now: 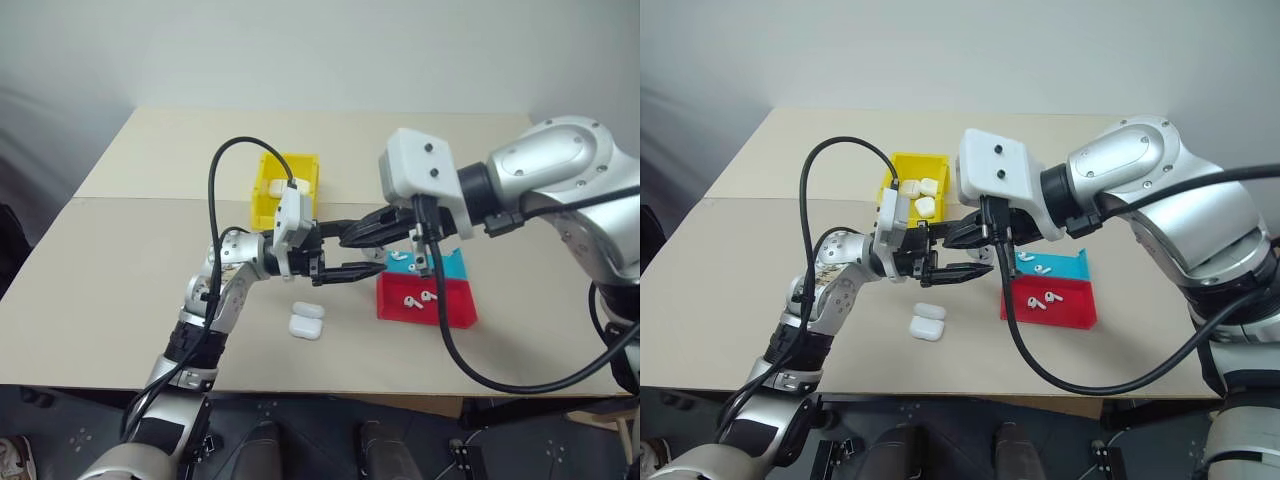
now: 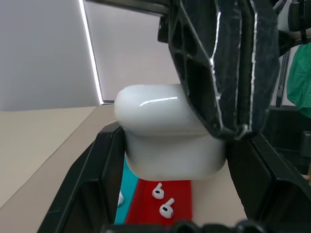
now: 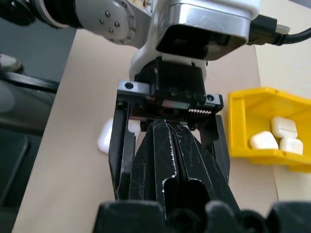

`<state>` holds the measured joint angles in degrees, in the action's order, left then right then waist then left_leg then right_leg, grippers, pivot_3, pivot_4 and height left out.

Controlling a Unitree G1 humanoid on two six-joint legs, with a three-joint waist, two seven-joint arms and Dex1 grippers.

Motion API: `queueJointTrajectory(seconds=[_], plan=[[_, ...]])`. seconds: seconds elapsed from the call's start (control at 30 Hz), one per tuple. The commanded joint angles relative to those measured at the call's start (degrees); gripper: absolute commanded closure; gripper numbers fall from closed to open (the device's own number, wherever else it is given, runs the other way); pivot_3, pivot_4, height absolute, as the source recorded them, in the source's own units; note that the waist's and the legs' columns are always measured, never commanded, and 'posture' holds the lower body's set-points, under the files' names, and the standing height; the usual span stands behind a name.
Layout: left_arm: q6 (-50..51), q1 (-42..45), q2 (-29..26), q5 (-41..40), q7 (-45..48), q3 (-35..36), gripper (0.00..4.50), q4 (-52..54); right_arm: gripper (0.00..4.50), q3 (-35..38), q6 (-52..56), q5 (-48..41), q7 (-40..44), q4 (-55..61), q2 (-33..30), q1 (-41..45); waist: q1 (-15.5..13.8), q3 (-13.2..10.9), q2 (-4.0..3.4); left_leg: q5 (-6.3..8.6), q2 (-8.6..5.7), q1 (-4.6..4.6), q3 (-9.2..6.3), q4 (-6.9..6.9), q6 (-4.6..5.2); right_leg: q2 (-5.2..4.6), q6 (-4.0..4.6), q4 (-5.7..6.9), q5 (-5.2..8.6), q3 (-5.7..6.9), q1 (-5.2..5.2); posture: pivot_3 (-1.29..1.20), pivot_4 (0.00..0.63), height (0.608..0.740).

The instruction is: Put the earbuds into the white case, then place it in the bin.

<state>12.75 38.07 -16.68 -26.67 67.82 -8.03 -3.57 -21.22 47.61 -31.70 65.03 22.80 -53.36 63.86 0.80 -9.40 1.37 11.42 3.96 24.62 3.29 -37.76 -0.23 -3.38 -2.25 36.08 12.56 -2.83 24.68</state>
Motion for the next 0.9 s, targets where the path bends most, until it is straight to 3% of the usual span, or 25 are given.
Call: queueJointTrajectory(seconds=[0.03,0.33,0.53,0.63,0.73,0.9], plan=[[-1.18,0.86,-0.08,-1.46,-0.65,1.99,1.69,2.84,4.49,2.15,0.41,2.12,0.6,1.09,-1.92,-2.2,0.01,0.0,0.0,0.0,0.0,-0.01,0.0,0.0,0.0,0.0,0.0,0.01,0.0,0.0,0.0,0.0,0.15,0.74],[-1.33,-1.21,0.26,-0.21,-8.18,4.06,1.69,5.32,4.49,17.61,1.97,-1.89,-7.39,1.97,1.12,-11.5,-0.14,0.01,-0.01,0.0,-0.01,-0.01,0.01,-0.02,0.0,-0.01,0.0,0.0,0.0,-0.03,-0.03,0.0,0.15,0.74],[0.23,-1.84,1.32,7.37,-26.91,7.64,1.69,6.26,4.49,30.33,8.43,-7.3,-20.77,6.88,8.18,-22.04,-0.16,0.01,-0.01,0.0,-0.01,-0.07,-0.05,-0.05,0.0,0.01,0.0,0.04,-0.02,0.0,-0.12,0.0,0.15,0.74],[2.6,0.27,2.43,12.07,-38.14,9.68,1.69,4.4,4.49,32.02,12.45,-6.49,-29.66,10.55,11.87,-26.42,-0.16,0.01,0.0,0.0,-0.02,-0.21,-0.08,-0.03,0.0,-0.01,-0.01,0.0,-0.01,0.02,-0.29,0.0,0.15,0.74],[4.13,4.36,4.48,17.07,-48.93,10.75,1.69,-0.75,4.49,28.42,15.06,-2.25,-38.42,14.3,14.95,-27.63,-0.14,0.01,0.01,-0.03,-0.04,-0.24,-0.09,-0.05,0.05,-0.01,-0.06,0.03,-0.03,0.02,-0.3,0.0,0.15,0.74],[4.13,13.6,7.42,22.24,-62.97,13.03,1.69,-16.85,4.49,27.73,20.01,-3.84,-46.95,17.84,23.83,-26.97,-0.13,0.01,0.01,-0.04,-0.04,-0.29,-0.1,-0.04,0.06,0.01,-0.1,0.03,-0.02,0.02,-0.34,0.0,0.15,0.74]])
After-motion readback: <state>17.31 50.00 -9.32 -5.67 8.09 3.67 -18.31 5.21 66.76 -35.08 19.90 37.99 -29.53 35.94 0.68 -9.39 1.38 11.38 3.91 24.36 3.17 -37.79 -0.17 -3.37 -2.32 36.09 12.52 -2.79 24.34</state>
